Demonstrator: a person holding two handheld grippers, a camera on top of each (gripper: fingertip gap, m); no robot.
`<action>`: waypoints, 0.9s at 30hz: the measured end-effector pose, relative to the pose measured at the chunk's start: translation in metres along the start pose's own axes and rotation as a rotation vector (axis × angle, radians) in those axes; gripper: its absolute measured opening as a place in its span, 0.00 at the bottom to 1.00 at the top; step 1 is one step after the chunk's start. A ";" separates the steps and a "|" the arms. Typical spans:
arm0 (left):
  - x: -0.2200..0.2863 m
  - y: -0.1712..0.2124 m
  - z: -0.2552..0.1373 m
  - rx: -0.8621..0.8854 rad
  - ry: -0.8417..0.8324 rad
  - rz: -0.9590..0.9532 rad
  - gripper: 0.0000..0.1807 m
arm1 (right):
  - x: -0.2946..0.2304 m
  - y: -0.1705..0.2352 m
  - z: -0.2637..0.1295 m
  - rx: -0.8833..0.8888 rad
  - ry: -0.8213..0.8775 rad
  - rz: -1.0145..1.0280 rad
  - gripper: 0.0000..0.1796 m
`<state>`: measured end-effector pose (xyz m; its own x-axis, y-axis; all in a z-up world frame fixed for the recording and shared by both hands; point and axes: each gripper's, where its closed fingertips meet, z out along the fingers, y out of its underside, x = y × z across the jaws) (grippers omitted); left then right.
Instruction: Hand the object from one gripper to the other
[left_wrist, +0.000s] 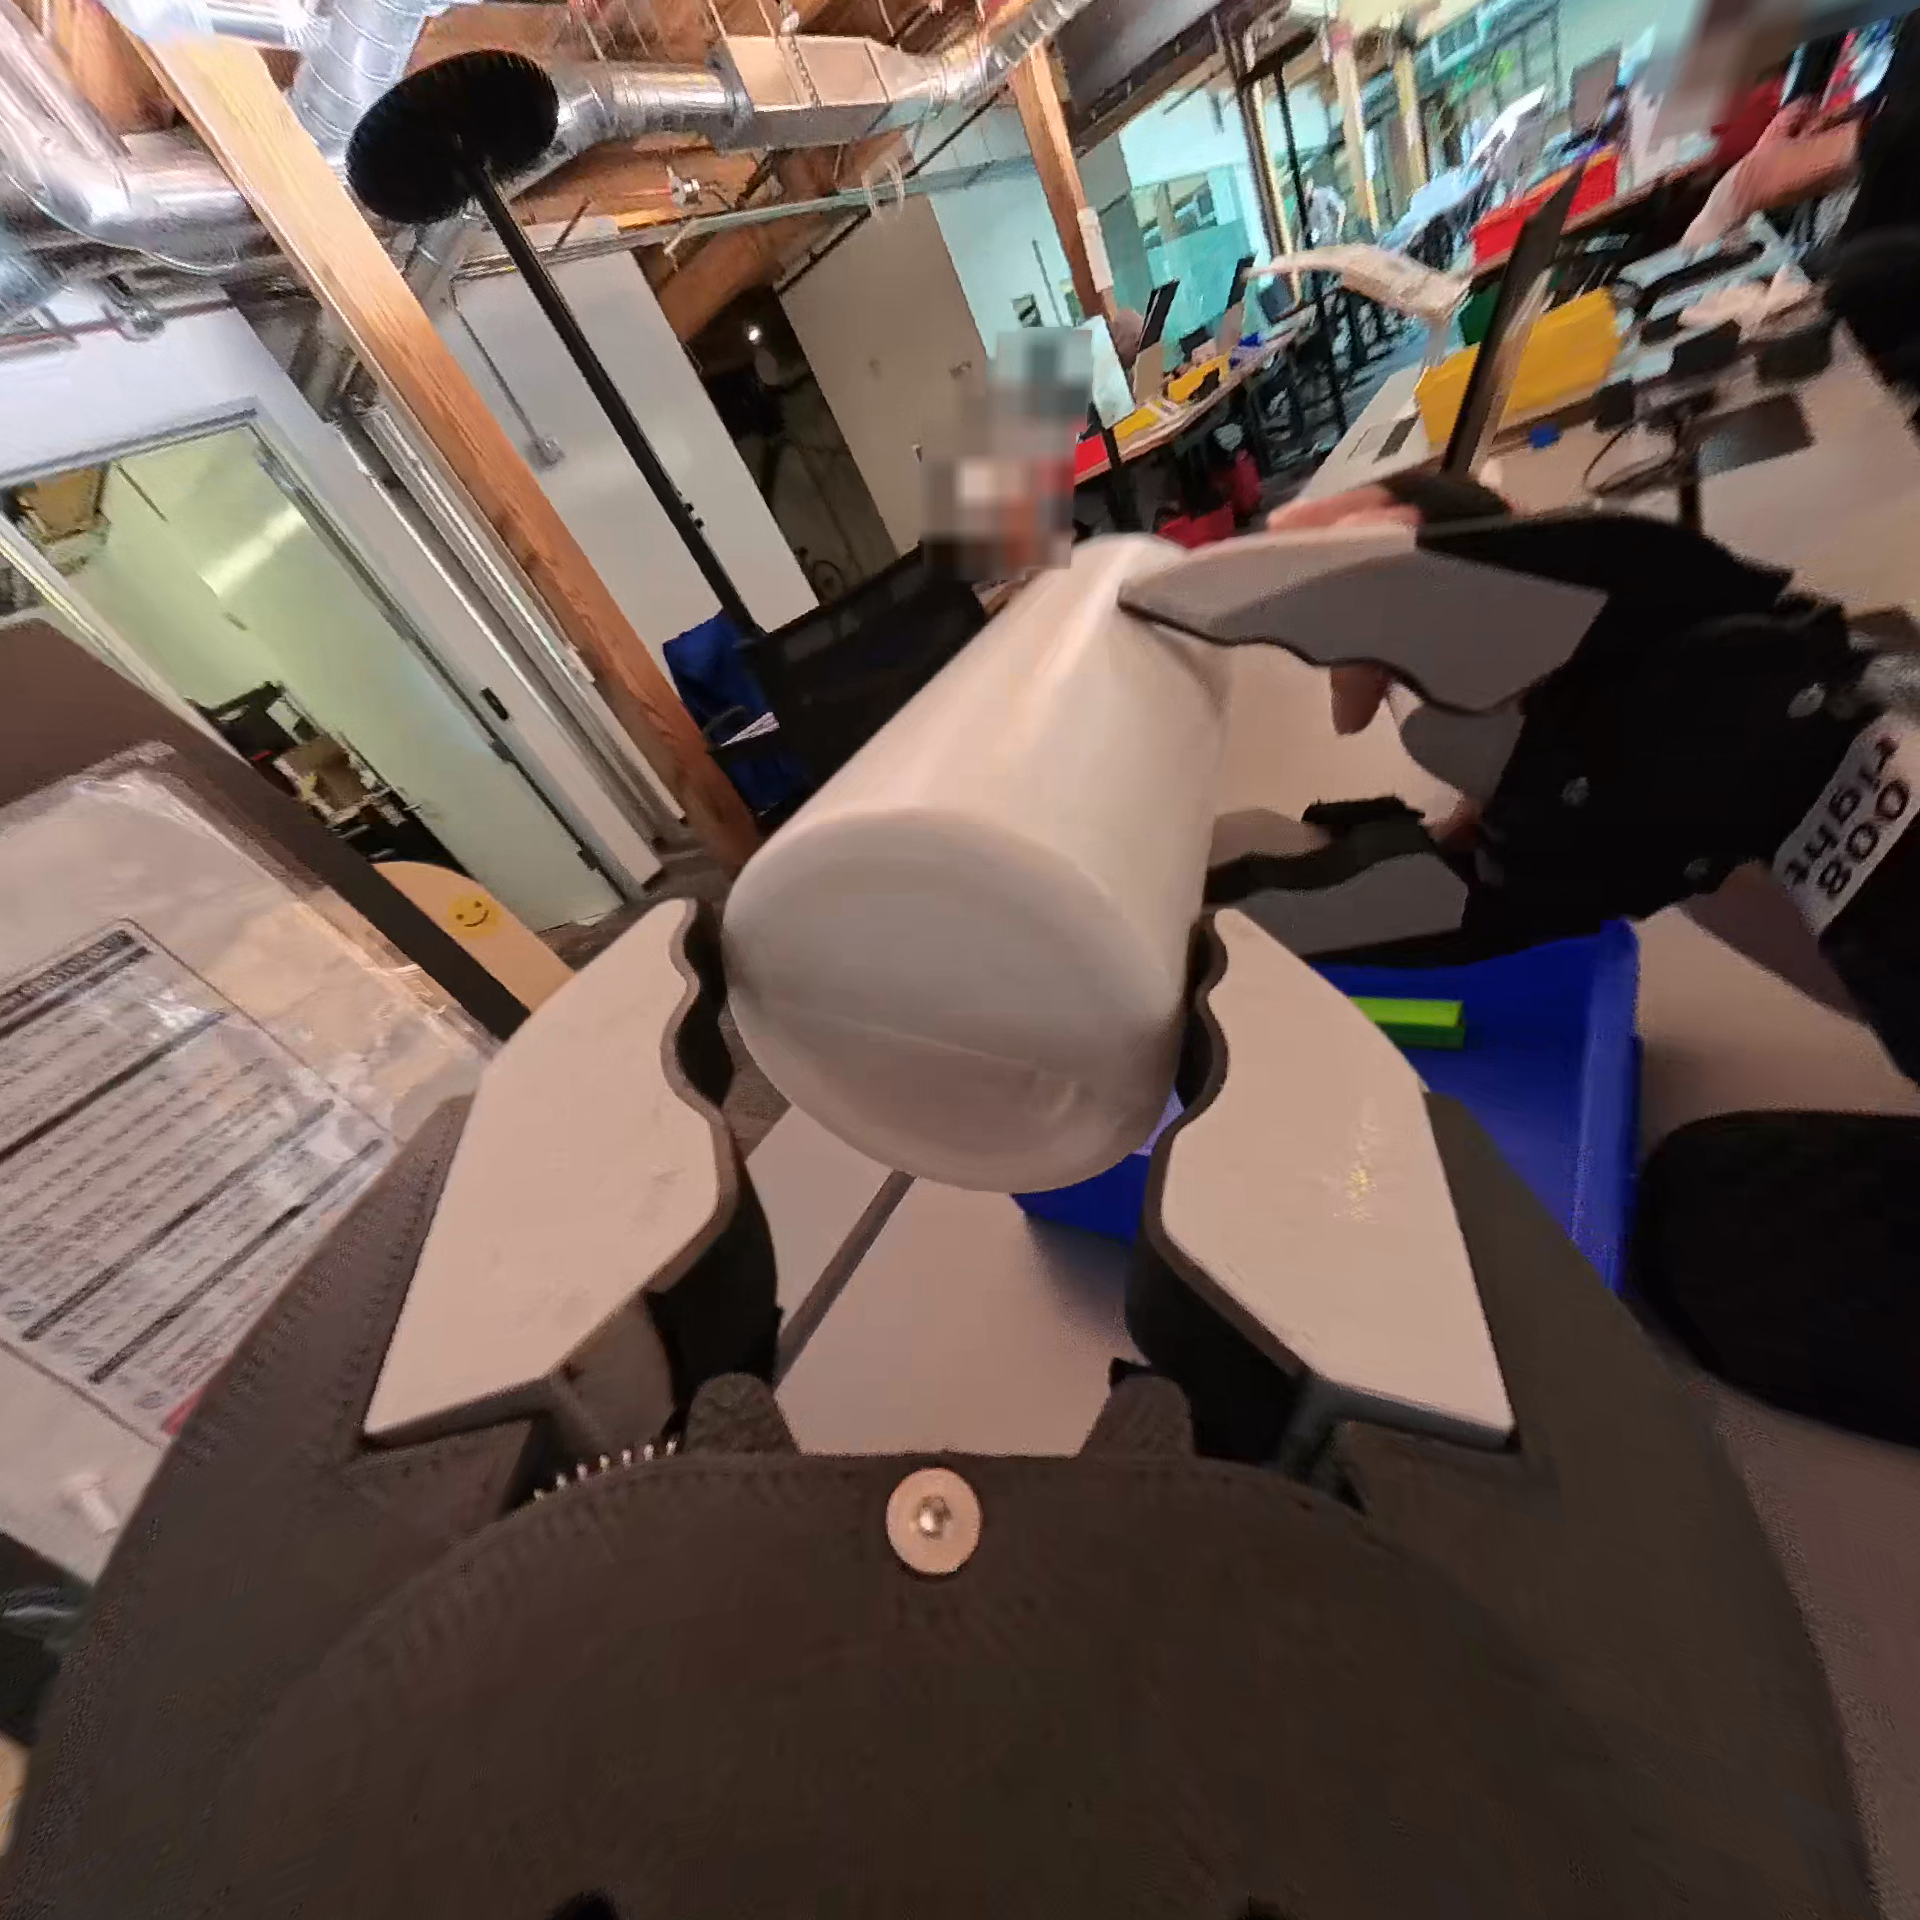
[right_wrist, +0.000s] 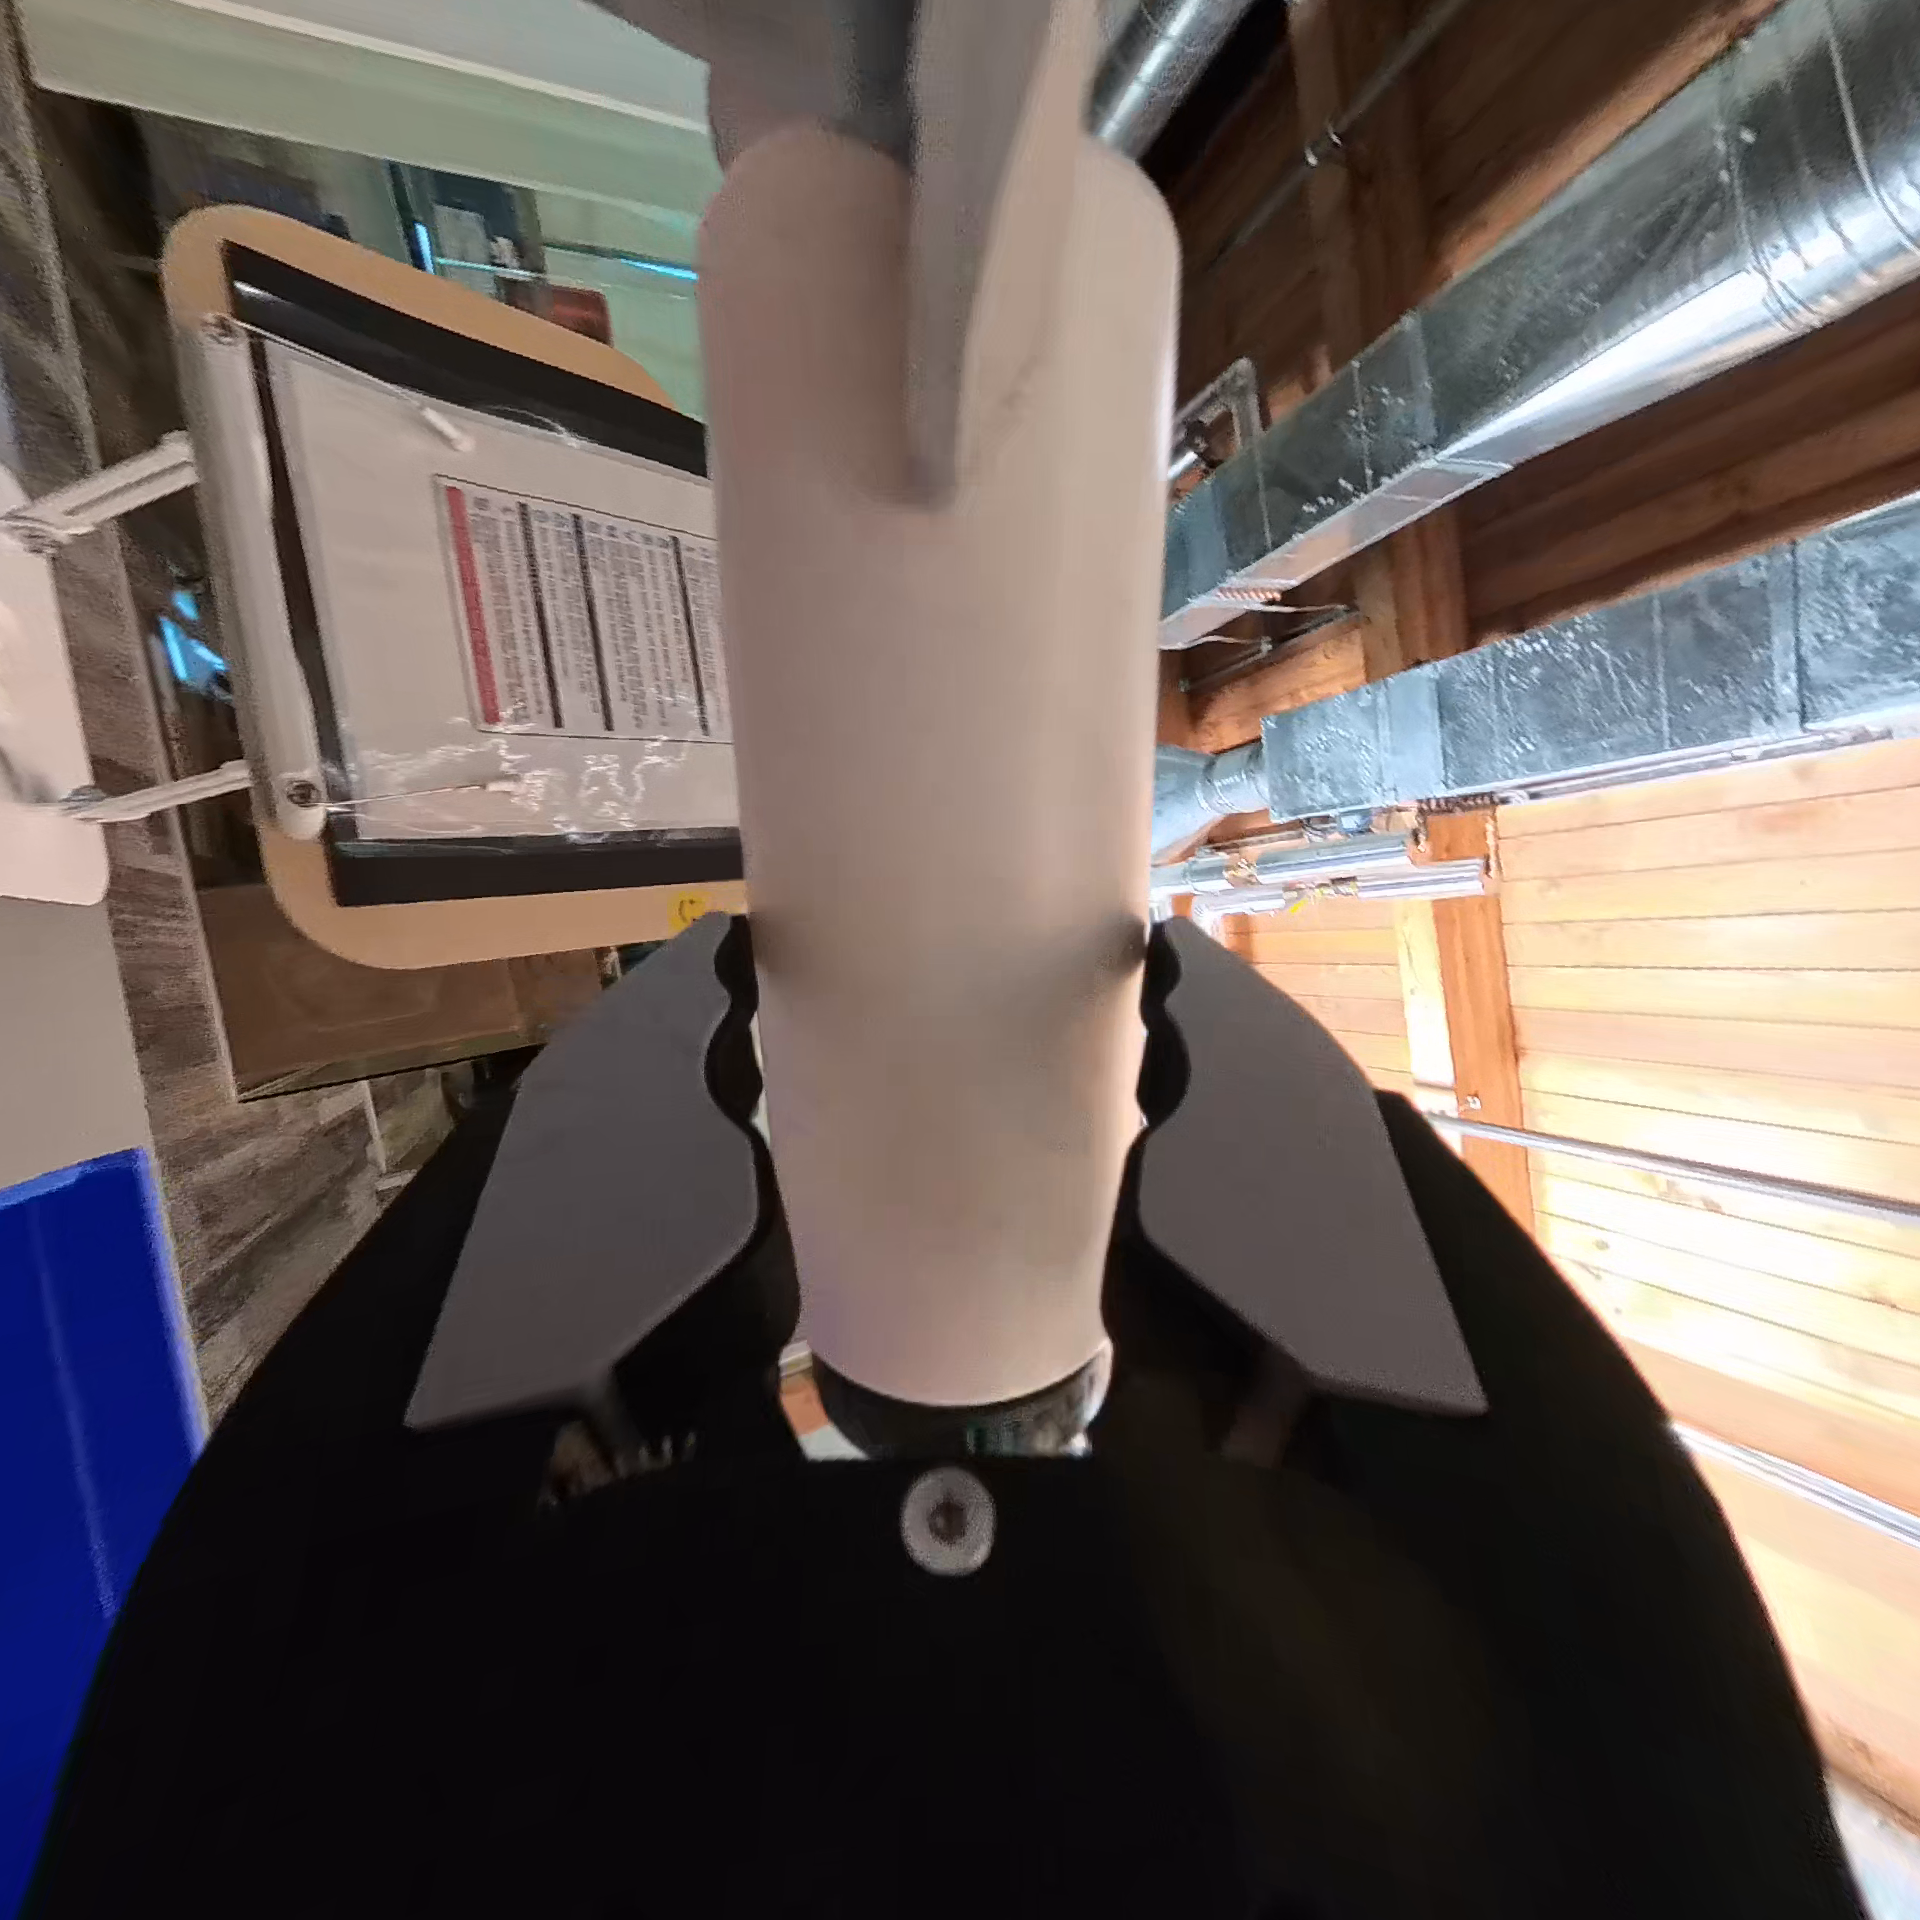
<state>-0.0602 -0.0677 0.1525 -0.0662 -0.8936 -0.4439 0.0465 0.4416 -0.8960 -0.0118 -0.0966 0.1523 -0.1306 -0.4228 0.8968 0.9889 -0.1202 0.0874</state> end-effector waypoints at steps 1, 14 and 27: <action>0.001 -0.001 -0.001 -0.002 -0.004 0.010 0.47 | 0.003 0.000 -0.001 0.002 0.012 -0.010 0.40; 0.013 0.001 -0.012 0.039 0.087 0.065 0.51 | 0.007 -0.015 -0.013 0.130 0.059 -0.089 0.40; 0.013 0.003 -0.021 0.055 0.093 0.151 0.45 | -0.001 -0.026 -0.016 0.196 0.060 -0.132 0.40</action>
<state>-0.0813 -0.0761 0.1443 -0.1465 -0.8049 -0.5750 0.1169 0.5631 -0.8181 -0.0382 -0.1078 0.1423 -0.2575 -0.4679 0.8455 0.9572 -0.0037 0.2894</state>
